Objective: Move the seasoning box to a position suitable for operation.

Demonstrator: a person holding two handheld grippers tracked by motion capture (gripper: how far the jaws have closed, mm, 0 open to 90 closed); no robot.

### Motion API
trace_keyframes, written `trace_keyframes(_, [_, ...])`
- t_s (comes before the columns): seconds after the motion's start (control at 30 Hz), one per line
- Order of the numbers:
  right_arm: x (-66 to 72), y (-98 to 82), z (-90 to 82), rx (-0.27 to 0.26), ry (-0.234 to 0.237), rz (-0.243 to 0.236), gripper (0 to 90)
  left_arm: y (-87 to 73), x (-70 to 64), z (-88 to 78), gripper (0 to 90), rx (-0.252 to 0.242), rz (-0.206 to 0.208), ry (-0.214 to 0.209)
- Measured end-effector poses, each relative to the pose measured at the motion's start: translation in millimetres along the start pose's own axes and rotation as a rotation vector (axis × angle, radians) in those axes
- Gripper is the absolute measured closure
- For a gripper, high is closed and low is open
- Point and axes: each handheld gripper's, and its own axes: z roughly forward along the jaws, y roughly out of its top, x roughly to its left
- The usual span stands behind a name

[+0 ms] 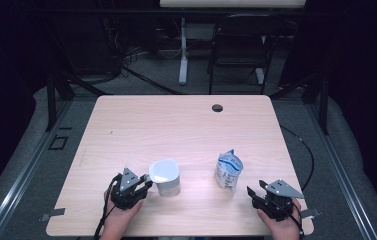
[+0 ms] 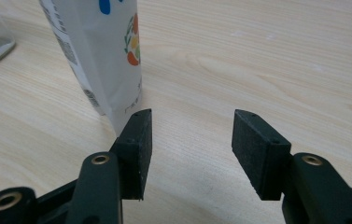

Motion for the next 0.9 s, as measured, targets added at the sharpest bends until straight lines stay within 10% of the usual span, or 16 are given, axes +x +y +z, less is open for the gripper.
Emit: trace_keyframes(0.9, [39.7,9.4,-18.5,-0.001,0.068,-0.078,48.8,-0.9,-29.9,-16.1,71.0,0.031,0.096,-0.087])
